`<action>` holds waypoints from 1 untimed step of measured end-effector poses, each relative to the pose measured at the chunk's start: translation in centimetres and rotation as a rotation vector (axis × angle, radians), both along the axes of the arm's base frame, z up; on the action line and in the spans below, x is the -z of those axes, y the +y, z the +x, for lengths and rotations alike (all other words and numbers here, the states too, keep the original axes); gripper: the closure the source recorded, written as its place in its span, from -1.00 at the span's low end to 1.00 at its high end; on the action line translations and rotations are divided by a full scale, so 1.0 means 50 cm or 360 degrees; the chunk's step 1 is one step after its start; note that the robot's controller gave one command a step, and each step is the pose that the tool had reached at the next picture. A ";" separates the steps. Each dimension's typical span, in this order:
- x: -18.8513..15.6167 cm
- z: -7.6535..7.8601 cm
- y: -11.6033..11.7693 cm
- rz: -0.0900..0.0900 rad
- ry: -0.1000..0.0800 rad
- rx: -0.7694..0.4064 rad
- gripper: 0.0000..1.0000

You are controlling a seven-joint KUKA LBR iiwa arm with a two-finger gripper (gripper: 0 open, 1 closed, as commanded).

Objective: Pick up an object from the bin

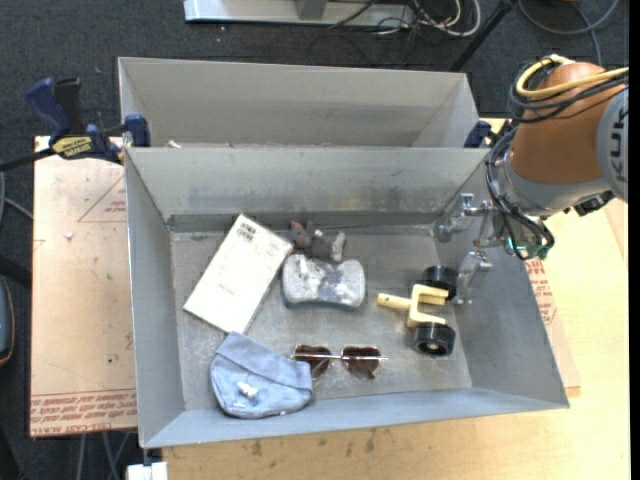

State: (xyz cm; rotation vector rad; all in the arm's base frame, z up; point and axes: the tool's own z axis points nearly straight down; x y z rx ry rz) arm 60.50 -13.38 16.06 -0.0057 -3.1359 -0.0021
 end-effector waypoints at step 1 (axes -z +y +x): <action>-0.009 0.003 0.001 -0.0002 -0.0011 -0.0003 -1.00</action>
Offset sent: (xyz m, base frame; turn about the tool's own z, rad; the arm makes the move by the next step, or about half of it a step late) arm -0.0452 0.0491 -0.0856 -0.0088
